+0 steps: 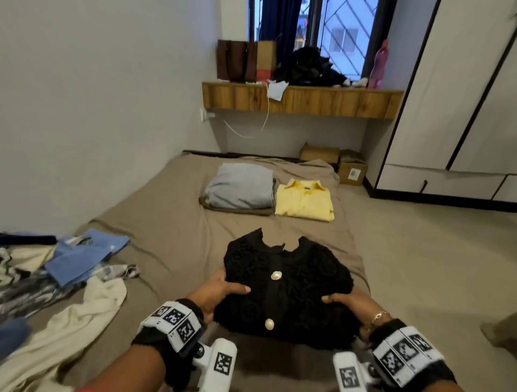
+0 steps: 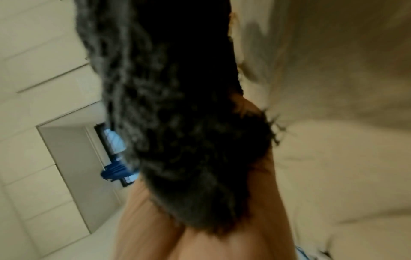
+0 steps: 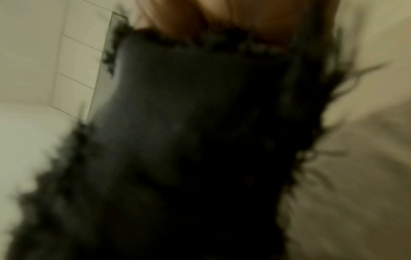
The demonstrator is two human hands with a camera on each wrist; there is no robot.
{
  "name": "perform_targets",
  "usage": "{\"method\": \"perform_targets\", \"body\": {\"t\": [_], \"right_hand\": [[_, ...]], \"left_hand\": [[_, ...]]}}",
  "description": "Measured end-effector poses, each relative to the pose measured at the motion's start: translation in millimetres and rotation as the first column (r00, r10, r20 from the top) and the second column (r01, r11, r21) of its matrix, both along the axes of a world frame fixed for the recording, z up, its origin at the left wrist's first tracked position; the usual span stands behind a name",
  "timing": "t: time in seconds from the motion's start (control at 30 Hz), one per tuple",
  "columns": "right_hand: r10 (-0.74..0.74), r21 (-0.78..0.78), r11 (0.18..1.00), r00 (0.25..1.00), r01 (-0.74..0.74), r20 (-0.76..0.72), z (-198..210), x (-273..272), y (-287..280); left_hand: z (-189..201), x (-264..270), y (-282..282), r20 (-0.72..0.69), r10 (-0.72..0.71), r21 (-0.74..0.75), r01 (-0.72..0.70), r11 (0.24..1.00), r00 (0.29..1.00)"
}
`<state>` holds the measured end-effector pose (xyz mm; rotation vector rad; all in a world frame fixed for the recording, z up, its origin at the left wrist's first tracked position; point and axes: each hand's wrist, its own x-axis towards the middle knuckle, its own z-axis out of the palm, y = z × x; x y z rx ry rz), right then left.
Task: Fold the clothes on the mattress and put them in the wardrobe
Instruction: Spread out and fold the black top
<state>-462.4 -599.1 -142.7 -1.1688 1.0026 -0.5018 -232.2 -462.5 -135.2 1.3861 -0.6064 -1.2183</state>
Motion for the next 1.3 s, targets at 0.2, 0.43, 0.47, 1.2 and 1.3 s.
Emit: {"method": "perform_targets", "body": {"t": [0.2,0.43,0.47,1.2,1.3], "right_hand": [[-0.015,-0.142,0.989,0.988,0.037,0.155,21.6,25.0,-124.8],[-0.094,-0.234,0.962,0.975,0.142,0.202,0.4,87.8,-299.6],[-0.097,-0.255,0.955,0.971,0.153,0.221,3.0,95.6,-314.5],[-0.115,-0.057,0.991,0.991,0.120,0.073,-79.6,146.4,-456.4],[-0.218,0.114,0.972,0.971,0.207,0.098,-70.8,123.1,-416.8]], "left_hand": [[25.9,32.3,-134.4,0.116,-0.034,-0.118,0.048,0.992,0.993],[5.1,92.9,-329.3,0.243,-0.005,-0.154,0.044,0.987,0.970],[5.7,99.9,-348.0,0.255,0.000,-0.162,0.042,0.986,0.967],[-103.1,166.4,-494.0,0.478,0.013,0.139,-0.091,0.986,0.878],[-77.1,144.8,-449.6,0.368,-0.066,0.207,-0.012,0.978,0.928]]}}
